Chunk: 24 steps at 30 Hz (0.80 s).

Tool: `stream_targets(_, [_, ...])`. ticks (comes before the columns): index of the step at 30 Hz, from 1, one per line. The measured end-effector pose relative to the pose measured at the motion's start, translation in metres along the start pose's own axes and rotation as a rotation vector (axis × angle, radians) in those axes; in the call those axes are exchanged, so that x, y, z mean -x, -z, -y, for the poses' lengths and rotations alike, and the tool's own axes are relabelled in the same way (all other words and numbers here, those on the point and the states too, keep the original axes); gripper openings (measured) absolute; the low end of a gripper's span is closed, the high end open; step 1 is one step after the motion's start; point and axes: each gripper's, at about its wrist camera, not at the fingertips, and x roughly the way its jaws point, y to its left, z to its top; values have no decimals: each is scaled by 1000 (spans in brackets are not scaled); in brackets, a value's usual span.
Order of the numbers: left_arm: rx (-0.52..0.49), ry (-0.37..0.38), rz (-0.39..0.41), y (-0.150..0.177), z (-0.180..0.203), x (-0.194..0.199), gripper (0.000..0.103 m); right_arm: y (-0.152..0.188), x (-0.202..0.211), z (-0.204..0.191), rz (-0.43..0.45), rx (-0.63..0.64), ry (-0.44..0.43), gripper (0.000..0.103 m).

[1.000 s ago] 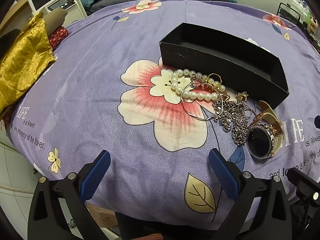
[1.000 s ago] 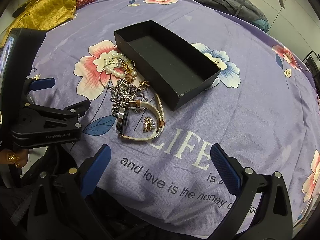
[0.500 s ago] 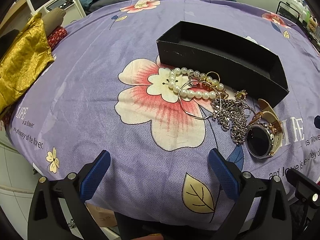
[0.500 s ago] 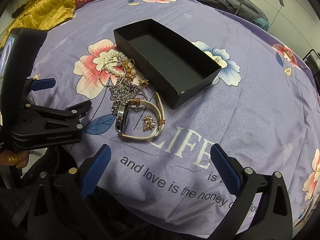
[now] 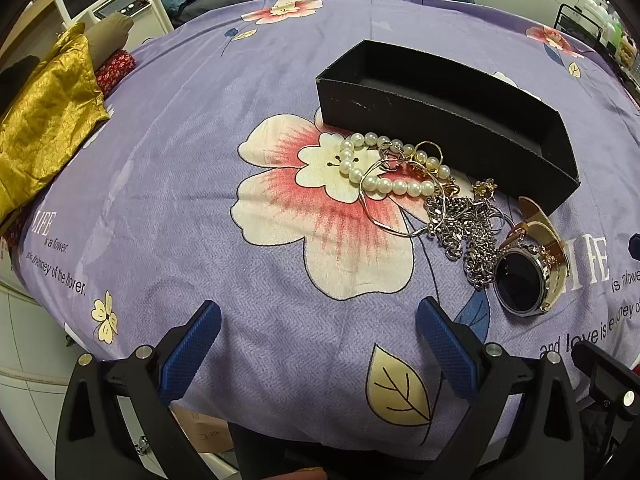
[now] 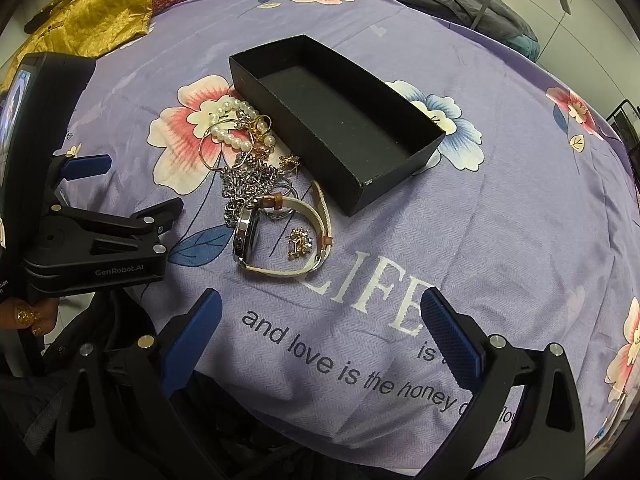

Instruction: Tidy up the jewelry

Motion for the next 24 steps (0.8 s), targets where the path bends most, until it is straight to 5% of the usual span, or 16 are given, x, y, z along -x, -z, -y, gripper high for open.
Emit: stream_targets(24, [1,11,-10,-1,0,-1,96,0,1,1,7,-10,-2,98])
